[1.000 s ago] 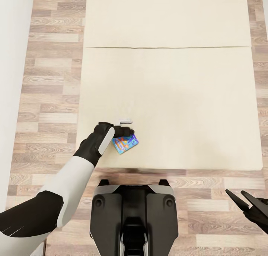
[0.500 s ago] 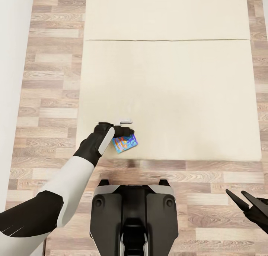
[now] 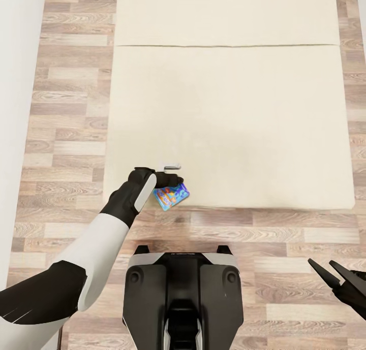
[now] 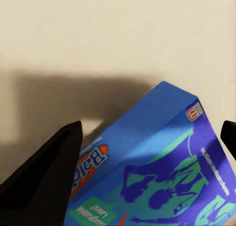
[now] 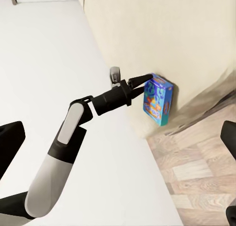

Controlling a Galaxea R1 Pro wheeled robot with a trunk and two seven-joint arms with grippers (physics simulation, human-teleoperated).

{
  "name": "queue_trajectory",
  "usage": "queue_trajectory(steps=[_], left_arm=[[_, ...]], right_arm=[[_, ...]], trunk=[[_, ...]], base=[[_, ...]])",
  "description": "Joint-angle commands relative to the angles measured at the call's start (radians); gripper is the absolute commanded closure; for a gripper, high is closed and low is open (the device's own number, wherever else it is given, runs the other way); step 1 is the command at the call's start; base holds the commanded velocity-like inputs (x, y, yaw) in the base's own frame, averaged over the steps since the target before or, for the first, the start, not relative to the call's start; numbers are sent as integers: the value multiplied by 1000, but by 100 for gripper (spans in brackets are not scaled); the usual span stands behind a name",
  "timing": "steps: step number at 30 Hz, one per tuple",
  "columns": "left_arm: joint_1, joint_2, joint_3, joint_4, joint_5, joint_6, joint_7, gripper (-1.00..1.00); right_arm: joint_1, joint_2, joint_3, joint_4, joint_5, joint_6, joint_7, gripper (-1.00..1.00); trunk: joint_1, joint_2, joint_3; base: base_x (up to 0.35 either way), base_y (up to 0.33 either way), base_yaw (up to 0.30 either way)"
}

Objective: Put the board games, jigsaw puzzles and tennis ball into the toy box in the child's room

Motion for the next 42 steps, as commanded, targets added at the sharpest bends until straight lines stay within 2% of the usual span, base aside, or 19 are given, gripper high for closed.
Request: queue_trajectory(steps=[1, 42], left_arm=[[0, 0, -1, 0, 5, 6, 7, -100], [0, 0, -1, 1, 4, 5, 7, -100]], right_arm=[[0, 0, 0, 0, -2, 7, 1, -100], [0, 1, -2, 0, -1, 5, -2, -100]], trunk=[[1, -1, -1], [1, -1, -1]], base=[[-56, 0, 0], [-27, 0, 0]])
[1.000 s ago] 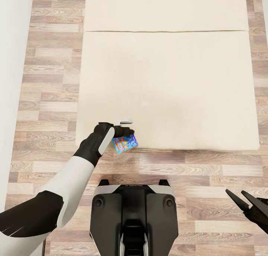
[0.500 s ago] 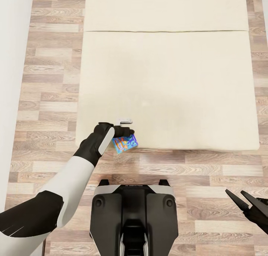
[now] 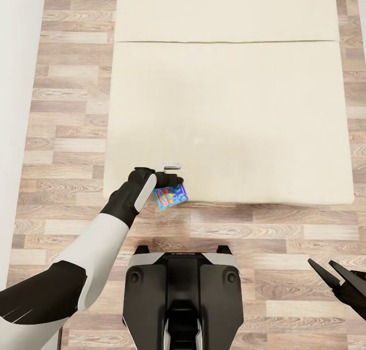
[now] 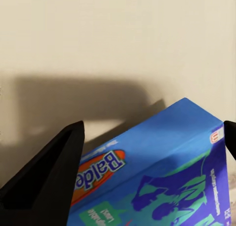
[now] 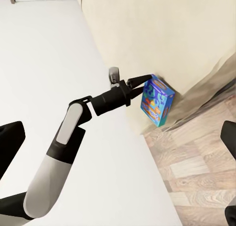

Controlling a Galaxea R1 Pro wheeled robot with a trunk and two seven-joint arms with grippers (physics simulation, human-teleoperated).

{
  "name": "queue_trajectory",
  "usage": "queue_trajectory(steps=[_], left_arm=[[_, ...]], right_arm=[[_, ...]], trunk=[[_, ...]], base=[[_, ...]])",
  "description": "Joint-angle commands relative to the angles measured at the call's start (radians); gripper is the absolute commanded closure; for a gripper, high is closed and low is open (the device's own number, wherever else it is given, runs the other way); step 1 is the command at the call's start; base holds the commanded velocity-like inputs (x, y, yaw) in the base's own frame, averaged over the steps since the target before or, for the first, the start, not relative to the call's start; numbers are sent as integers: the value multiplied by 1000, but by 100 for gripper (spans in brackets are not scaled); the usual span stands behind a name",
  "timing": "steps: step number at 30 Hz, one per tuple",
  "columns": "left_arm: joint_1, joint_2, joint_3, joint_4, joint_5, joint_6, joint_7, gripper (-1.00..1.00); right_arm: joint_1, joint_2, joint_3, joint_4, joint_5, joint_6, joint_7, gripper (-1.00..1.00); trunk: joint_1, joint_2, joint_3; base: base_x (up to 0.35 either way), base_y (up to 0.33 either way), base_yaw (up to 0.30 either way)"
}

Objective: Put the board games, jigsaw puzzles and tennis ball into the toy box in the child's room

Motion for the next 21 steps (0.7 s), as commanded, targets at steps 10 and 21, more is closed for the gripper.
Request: queue_trajectory(steps=[10, 21], left_arm=[[0, 0, -1, 0, 5, 6, 6, -100], [0, 0, -1, 0, 5, 6, 6, -100]], right_arm=[[0, 0, 0, 0, -3, 7, 2, -100], [0, 0, 0, 0, -3, 7, 2, -100]], trunk=[[1, -1, -1], [1, -1, -1]], base=[[0, 0, 0], [-49, 0, 0]])
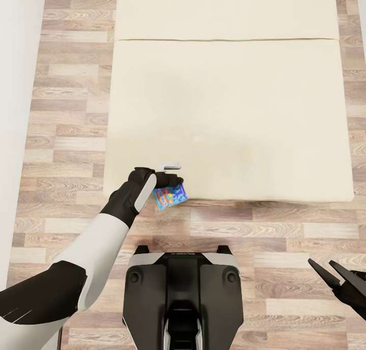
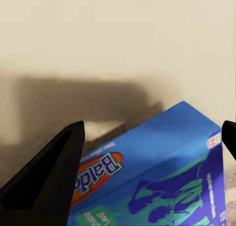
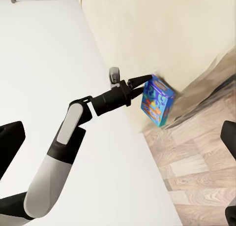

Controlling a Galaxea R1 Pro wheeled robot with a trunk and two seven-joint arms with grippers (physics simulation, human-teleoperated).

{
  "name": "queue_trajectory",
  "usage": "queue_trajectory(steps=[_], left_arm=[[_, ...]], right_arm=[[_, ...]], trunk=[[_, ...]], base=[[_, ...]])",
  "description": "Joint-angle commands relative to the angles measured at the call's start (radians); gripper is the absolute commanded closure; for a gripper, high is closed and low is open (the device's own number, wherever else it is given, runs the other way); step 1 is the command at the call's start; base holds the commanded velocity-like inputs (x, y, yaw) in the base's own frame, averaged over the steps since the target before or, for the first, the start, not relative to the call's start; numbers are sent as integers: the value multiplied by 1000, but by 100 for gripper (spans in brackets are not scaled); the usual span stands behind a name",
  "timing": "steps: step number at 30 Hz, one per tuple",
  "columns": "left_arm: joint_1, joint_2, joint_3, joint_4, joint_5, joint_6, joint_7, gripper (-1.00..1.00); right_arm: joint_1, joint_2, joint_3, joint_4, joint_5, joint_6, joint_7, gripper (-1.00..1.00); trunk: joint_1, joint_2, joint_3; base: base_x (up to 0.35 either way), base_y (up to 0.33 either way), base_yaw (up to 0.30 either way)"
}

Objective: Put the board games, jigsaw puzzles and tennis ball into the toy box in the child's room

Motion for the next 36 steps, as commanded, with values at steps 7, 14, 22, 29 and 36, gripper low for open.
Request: queue_trajectory(steps=[7, 14, 22, 29, 36], left_arm=[[1, 0, -1, 0, 7, 6, 7, -100], [1, 0, -1, 0, 7, 6, 7, -100], [0, 0, 0, -1, 7, 5, 7, -100], [0, 0, 0, -1, 7, 5, 7, -100], [1, 0, 5, -15, 5, 5, 7, -100]], right_arm=[[0, 0, 0, 0, -2, 7, 1, -100], [0, 0, -1, 0, -2, 7, 1, -100], [0, 0, -2, 0, -2, 7, 1, -100], [0, -1, -2, 1, -3, 7, 1, -100], [0, -2, -2, 1, -4, 7, 1, -100]], trunk=[[1, -1, -1], [1, -1, -1], [1, -1, -1], [1, -1, -1], [1, -1, -1]], base=[[-17, 0, 0], [-1, 0, 0], [0, 0, 0], [0, 0, 0], [0, 0, 0]])
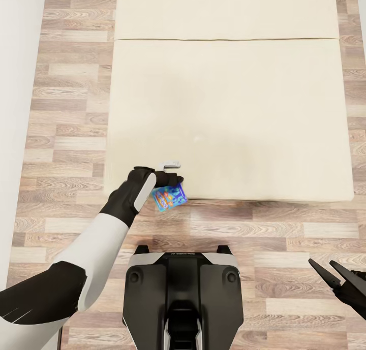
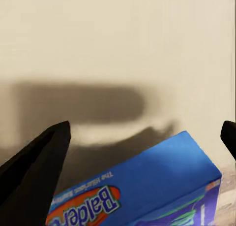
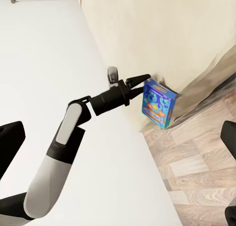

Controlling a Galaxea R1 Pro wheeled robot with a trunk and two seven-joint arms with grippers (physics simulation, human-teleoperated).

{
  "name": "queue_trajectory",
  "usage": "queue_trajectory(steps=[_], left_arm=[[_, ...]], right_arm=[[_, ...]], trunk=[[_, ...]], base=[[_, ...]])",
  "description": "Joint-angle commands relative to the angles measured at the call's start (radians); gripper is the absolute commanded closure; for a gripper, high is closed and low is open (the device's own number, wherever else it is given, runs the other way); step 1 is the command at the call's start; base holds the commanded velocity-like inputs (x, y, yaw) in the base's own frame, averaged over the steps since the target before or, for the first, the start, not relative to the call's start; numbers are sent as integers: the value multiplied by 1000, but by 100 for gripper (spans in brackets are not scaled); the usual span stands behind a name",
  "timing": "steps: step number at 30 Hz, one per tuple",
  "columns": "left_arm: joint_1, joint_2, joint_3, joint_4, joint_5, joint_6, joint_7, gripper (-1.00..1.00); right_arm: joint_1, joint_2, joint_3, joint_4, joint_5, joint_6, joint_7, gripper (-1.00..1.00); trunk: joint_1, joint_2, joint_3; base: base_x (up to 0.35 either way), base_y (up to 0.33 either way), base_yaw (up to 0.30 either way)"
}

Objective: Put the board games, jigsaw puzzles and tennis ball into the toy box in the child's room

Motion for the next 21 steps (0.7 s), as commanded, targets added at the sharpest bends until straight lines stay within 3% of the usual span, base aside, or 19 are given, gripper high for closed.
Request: queue_trajectory(steps=[1, 21], left_arm=[[0, 0, 1, -10, 0, 4, 6, -100], [0, 0, 28, -83, -2, 11, 6, -100]], right_arm=[[0, 0, 0, 0, -2, 7, 1, -100], [0, 0, 0, 0, -3, 7, 1, -100]], trunk=[[1, -1, -1], [1, -1, -1]], base=[[0, 0, 0], [0, 0, 0]])
